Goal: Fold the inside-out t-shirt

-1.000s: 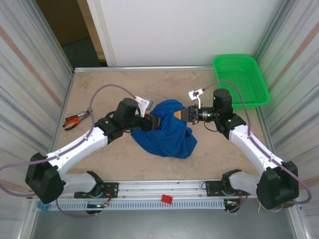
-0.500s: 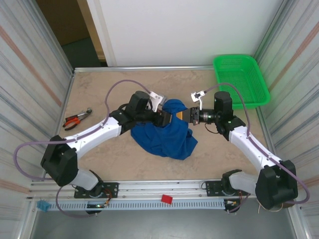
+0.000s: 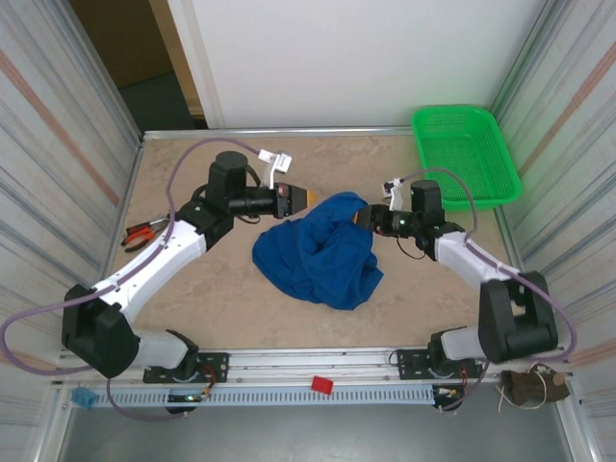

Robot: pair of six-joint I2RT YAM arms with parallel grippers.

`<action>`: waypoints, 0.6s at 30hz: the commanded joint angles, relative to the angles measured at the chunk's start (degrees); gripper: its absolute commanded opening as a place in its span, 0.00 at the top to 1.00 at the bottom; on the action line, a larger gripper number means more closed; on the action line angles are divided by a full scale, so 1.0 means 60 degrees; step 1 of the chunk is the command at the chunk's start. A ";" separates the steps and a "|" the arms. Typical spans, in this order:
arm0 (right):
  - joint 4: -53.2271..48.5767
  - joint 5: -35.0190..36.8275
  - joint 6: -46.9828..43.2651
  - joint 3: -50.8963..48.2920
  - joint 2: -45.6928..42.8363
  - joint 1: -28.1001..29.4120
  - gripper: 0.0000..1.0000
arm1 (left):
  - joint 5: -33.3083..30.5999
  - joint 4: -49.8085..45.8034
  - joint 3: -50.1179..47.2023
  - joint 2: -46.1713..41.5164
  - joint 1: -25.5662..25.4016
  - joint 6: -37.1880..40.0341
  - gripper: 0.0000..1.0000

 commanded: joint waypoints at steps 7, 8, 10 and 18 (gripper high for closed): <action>-0.3399 0.2874 -0.0524 0.0928 -0.2947 0.0771 0.38 | 0.0682 0.1067 0.0203 -0.0029 0.0007 -0.1523 0.98; -0.3571 0.3058 -0.0533 0.0826 -0.3182 0.0835 0.38 | -0.0036 -0.0145 0.0392 0.0002 -0.0061 -0.0840 0.92; -0.3640 0.3344 -0.0511 0.0571 -0.3389 0.0888 0.38 | -0.1669 -0.2295 0.0824 0.0232 -0.0291 0.0671 0.76; -0.2739 0.3908 0.0297 0.0032 -0.2465 0.1481 0.39 | -0.5576 -0.5018 0.2336 0.3402 0.0235 0.2148 0.50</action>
